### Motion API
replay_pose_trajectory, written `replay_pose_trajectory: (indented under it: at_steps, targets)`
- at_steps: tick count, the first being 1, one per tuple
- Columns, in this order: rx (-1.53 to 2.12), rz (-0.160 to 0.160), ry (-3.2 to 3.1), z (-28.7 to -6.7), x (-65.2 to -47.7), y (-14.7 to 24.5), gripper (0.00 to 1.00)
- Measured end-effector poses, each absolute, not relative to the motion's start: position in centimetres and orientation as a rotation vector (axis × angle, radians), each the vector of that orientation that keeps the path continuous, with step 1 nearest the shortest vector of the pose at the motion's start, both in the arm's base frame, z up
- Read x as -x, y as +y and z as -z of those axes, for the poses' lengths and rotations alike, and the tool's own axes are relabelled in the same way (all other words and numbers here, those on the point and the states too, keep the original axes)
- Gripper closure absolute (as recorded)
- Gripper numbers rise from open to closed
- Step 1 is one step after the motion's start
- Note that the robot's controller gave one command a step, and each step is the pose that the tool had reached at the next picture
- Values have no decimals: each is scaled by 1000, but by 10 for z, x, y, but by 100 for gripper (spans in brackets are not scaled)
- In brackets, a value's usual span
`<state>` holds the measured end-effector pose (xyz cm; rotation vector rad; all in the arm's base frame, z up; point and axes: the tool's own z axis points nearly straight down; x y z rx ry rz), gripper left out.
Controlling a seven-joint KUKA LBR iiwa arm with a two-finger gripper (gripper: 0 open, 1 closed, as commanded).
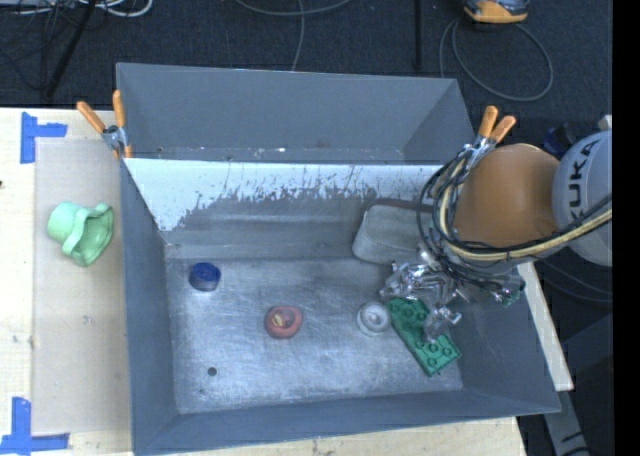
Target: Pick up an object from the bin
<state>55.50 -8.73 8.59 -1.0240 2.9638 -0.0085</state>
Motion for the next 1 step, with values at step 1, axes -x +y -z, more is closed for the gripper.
replay_pose_trajectory:
  at_steps: [1]
  targets:
    - [1162, 6, 2910, -232, -571, -87, 100]
